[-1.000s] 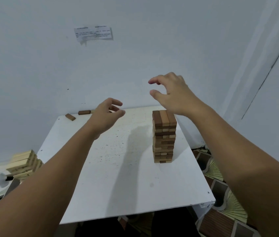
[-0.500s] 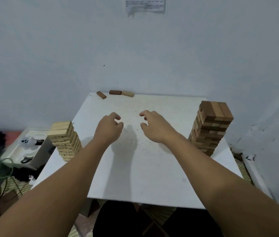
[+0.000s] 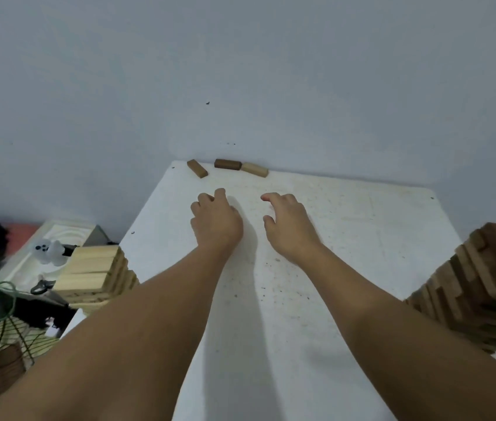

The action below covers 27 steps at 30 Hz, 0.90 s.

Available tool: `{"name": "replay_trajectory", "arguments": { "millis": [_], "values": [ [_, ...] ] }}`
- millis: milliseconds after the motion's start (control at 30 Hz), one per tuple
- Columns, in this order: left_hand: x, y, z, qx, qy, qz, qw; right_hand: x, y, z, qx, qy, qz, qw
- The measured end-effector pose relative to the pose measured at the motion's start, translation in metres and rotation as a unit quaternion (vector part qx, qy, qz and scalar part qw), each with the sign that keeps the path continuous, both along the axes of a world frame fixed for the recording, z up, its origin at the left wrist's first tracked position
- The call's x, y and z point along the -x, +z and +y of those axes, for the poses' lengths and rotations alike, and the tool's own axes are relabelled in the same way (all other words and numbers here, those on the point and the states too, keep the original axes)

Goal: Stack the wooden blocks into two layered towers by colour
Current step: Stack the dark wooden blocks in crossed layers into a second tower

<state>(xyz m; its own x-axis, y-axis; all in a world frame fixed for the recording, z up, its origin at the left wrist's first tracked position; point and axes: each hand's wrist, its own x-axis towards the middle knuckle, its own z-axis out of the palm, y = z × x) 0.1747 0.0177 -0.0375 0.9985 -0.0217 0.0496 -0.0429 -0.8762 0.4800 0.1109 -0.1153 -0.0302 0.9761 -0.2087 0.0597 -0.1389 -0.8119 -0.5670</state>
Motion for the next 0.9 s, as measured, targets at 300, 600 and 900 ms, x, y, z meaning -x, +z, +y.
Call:
{"name": "replay_trajectory", "arguments": {
  "millis": [300,600,900],
  "values": [
    [-0.089,0.001,-0.019,-0.010,0.034,0.026,0.999,-0.082,-0.008,-0.005,-0.015,-0.020,0.021,0.999],
    [-0.113,0.005,-0.041,-0.081,-0.019,0.137,0.987,-0.126,-0.007,-0.012,0.073,-0.007,0.089,0.993],
    [-0.101,-0.002,-0.036,-0.031,-0.027,0.042,0.998,-0.118,-0.013,-0.008,0.118,-0.015,0.063,0.991]
  ]
}}
